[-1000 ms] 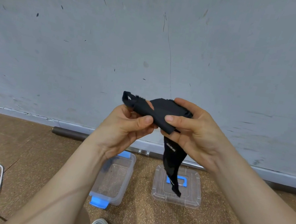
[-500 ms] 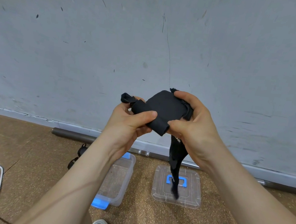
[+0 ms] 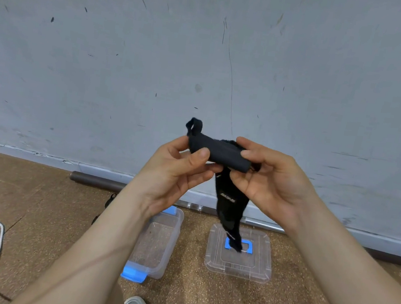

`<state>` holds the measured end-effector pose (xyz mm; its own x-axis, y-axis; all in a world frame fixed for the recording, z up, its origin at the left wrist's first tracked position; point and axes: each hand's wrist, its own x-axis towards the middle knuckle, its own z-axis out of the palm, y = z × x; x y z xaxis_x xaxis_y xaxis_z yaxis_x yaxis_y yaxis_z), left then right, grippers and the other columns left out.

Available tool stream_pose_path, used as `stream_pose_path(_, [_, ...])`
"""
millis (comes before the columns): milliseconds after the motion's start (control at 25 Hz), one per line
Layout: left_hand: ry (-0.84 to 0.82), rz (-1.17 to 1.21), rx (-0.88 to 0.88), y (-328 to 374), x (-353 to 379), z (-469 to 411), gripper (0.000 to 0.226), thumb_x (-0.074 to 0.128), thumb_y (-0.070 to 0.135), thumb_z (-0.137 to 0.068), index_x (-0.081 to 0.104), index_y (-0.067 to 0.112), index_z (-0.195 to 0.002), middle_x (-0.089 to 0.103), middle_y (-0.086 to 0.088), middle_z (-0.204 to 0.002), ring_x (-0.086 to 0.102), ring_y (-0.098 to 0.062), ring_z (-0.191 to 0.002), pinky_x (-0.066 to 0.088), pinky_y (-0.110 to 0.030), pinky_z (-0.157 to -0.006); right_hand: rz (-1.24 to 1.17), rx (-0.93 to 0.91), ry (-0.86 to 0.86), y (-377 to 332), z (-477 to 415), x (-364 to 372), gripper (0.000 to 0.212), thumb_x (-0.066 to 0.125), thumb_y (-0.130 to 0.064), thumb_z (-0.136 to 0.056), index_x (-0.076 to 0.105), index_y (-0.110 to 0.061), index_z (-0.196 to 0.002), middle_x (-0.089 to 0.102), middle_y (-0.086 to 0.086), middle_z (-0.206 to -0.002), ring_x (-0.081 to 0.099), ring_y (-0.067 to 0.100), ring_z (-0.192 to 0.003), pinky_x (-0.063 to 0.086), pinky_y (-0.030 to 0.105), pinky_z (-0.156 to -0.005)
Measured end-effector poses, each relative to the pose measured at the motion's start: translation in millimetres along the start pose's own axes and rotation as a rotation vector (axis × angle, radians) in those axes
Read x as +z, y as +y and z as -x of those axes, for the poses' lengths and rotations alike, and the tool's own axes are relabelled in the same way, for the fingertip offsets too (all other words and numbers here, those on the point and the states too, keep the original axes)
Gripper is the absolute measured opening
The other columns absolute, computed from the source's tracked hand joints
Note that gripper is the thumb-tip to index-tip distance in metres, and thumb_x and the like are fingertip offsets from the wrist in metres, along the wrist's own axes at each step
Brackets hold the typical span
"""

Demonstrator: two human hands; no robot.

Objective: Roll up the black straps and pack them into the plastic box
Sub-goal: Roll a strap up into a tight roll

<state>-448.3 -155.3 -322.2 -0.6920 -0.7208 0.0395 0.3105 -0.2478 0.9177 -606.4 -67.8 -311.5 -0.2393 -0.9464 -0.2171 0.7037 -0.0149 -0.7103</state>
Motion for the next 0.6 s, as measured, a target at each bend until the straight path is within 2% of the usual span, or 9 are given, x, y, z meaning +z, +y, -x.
stream_pose_path(80, [0.077,-0.042,0.014,-2,4,-1,0.033,0.077,0.021,-0.078,0.063,0.010,-0.106,0.072,-0.013,-0.105,0.073,-0.026,-0.086,0.056,-0.022,-0.066,-0.081,0.032,0.002,5,1,3,0.026,0.053,0.003,-0.087,0.058,-0.001,-0.111,0.061,0.014,-0.097,0.060,0.018,-0.067,0.051,0.018,-0.051])
stream_pose_path(240, [0.212,-0.061,-0.007,-7,17,-4,0.007,0.054,0.006,-0.092,0.058,0.008,-0.096,0.068,-0.007,-0.085,0.065,-0.016,-0.062,0.051,-0.018,-0.052,-0.043,0.015,0.017,12,0,6,0.023,0.052,0.006,-0.088,0.058,-0.001,-0.109,0.059,0.016,-0.097,0.056,0.017,-0.066,0.048,0.018,-0.048])
stream_pose_path(360, [0.183,0.023,0.002,-4,18,-1,0.014,0.051,-0.001,-0.091,0.055,0.012,-0.092,0.062,-0.007,-0.080,0.058,-0.015,-0.053,0.050,-0.019,-0.050,-0.004,0.012,0.036,13,-1,7,0.024,0.050,0.008,-0.089,0.059,-0.002,-0.109,0.058,0.016,-0.100,0.056,0.016,-0.065,0.048,0.018,-0.049])
stream_pose_path(480, [-0.039,0.059,0.011,3,9,1,0.040,0.064,-0.013,-0.075,0.064,0.016,-0.102,0.068,-0.007,-0.080,0.064,-0.016,-0.059,0.055,-0.020,-0.058,-0.044,0.029,0.043,7,-1,6,0.030,0.048,0.007,-0.089,0.058,-0.001,-0.115,0.056,0.017,-0.107,0.055,0.017,-0.068,0.047,0.018,-0.046])
stream_pose_path(520, [-0.067,0.028,0.015,4,7,2,0.050,0.071,-0.018,-0.066,0.064,0.015,-0.102,0.069,-0.006,-0.077,0.067,-0.015,-0.060,0.056,-0.019,-0.058,-0.064,0.037,0.039,6,-1,5,0.031,0.047,0.007,-0.088,0.057,-0.001,-0.117,0.056,0.017,-0.107,0.056,0.018,-0.067,0.046,0.017,-0.045])
stream_pose_path(560, [-0.055,-0.004,0.019,3,6,2,0.049,0.076,-0.014,-0.060,0.063,0.013,-0.100,0.069,-0.006,-0.073,0.068,-0.015,-0.059,0.056,-0.019,-0.057,-0.074,0.045,0.031,5,0,4,0.031,0.046,0.006,-0.089,0.057,-0.001,-0.117,0.057,0.018,-0.105,0.057,0.019,-0.066,0.046,0.016,-0.044])
stream_pose_path(600, [-0.017,-0.025,0.026,2,6,1,0.040,0.075,-0.003,-0.062,0.063,0.012,-0.096,0.069,-0.005,-0.070,0.068,-0.014,-0.059,0.055,-0.018,-0.055,-0.072,0.053,0.022,5,1,3,0.030,0.046,0.004,-0.089,0.057,0.000,-0.117,0.057,0.017,-0.102,0.058,0.019,-0.065,0.046,0.016,-0.044])
